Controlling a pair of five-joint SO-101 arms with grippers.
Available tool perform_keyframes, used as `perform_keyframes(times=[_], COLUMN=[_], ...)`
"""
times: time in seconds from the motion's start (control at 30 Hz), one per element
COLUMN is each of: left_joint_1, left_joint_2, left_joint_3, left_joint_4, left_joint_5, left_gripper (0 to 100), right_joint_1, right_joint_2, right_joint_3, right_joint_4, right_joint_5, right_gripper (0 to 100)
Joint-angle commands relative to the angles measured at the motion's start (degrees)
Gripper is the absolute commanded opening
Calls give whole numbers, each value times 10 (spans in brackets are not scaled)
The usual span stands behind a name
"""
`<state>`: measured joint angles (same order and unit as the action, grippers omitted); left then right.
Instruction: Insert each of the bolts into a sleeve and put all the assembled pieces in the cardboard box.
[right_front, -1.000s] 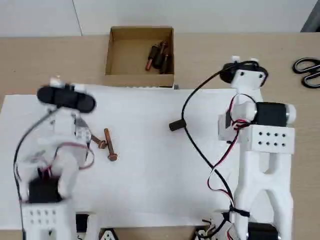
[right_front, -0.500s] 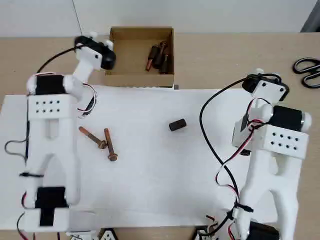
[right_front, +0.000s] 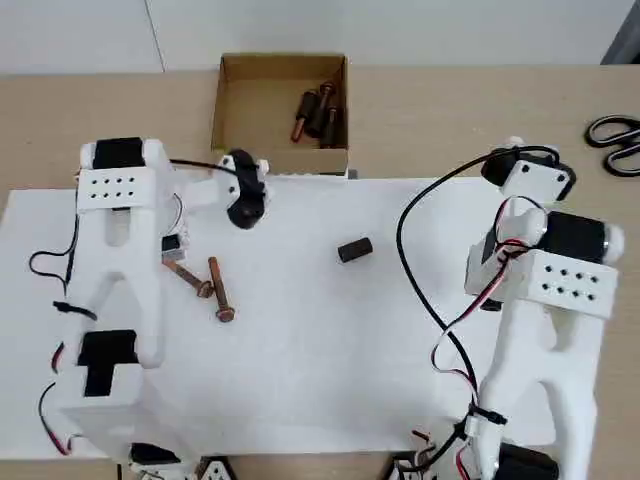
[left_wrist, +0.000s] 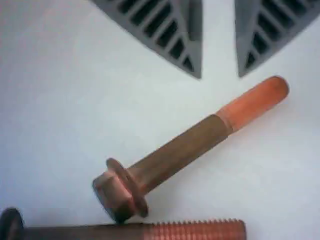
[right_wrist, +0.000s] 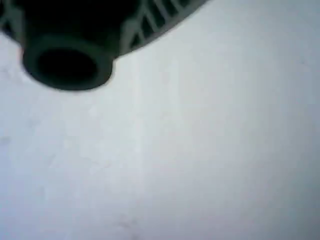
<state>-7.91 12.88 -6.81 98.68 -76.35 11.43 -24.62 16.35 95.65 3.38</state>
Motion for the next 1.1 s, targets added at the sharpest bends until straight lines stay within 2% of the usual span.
perform_keyframes(times=[0.0, 0.23, 0.7, 1.07], left_joint_1=[-3, -2, -1, 14], left_joint_2=[9, 20, 14, 16], left_joint_3=[-14, -14, 71, 66], left_joint_4=[18, 18, 18, 0], left_joint_5=[-110, -178, -199, -207], left_gripper=[55, 77, 87, 88], right_joint_1=[7, 7, 7, 7], right_joint_2=[-21, -15, -19, -16], right_joint_3=[-4, -4, 18, 18], right_joint_4=[-1, -2, -3, -3], right_joint_5=[7, 7, 8, 14], right_gripper=[6, 6, 6, 6])
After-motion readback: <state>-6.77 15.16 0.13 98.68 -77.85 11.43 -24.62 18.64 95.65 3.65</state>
